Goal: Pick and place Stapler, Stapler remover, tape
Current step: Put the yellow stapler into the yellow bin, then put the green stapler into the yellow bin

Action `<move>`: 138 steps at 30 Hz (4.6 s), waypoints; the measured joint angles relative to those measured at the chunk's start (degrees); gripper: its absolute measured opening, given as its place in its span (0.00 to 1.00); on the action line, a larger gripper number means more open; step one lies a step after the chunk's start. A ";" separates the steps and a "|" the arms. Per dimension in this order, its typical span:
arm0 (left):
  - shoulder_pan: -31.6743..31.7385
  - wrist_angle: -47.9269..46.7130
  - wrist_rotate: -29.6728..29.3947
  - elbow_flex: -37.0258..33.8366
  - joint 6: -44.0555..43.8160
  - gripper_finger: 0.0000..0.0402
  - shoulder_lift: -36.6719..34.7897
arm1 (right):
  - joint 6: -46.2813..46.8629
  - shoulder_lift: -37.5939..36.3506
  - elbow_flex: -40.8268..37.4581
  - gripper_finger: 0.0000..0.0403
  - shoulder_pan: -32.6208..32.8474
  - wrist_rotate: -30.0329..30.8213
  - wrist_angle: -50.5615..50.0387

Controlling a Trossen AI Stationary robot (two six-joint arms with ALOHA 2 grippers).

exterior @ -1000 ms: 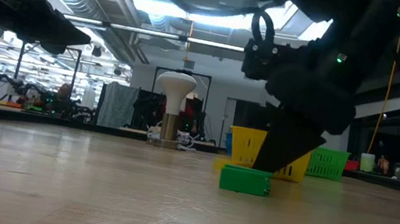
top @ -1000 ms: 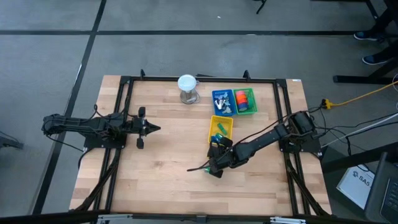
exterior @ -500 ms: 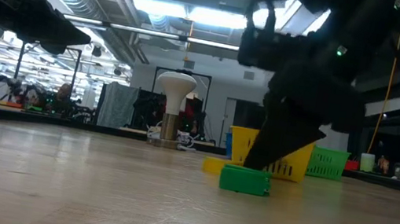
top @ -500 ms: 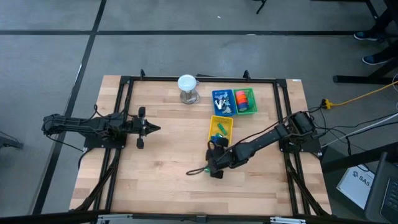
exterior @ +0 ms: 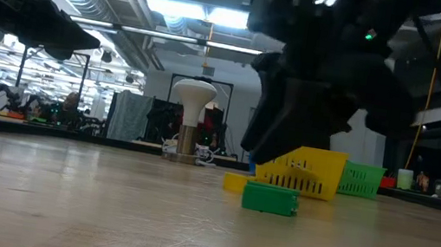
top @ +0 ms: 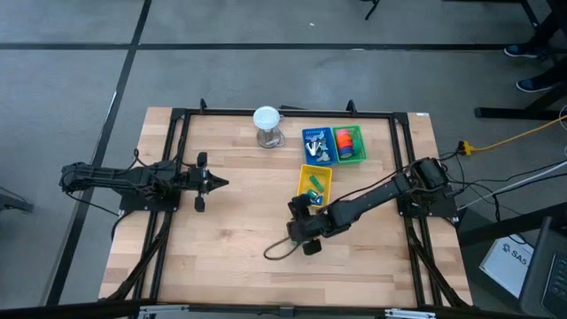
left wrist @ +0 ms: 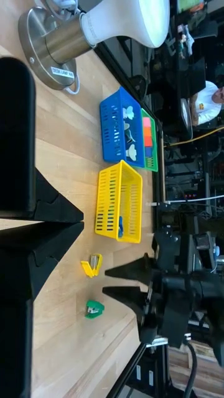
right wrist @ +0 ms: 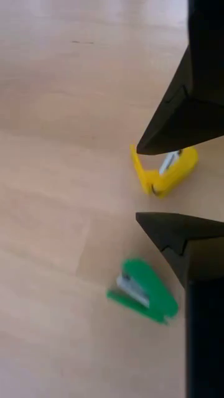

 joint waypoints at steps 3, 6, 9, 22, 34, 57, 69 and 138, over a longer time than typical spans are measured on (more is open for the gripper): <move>0.00 0.00 0.01 0.00 0.00 0.00 0.00 | 1.57 0.00 0.00 0.41 -1.53 -1.17 0.48; 0.00 0.00 -0.01 0.00 0.00 0.00 0.00 | 2.96 0.00 0.00 0.41 -2.59 -1.33 0.52; -0.01 0.00 0.01 0.00 0.00 0.00 0.00 | 7.98 0.00 -0.02 0.41 -3.16 -1.55 0.78; 0.01 0.00 0.01 0.00 0.00 0.00 0.02 | 29.96 2.60 0.39 0.41 -4.23 -3.76 5.00; -0.01 0.00 0.01 0.00 0.00 0.00 0.02 | 30.88 3.72 0.42 0.38 -4.28 -3.98 3.39; 0.01 0.00 -0.01 0.00 0.00 0.00 0.02 | 34.65 3.69 0.05 0.02 -4.00 -4.32 1.96; 0.00 0.02 0.01 0.00 0.00 0.00 0.01 | 26.61 1.52 4.67 0.01 -2.19 -6.09 1.71; -0.01 0.00 0.01 0.00 0.00 0.00 0.02 | 29.73 -22.67 -23.30 0.30 -8.54 5.51 13.00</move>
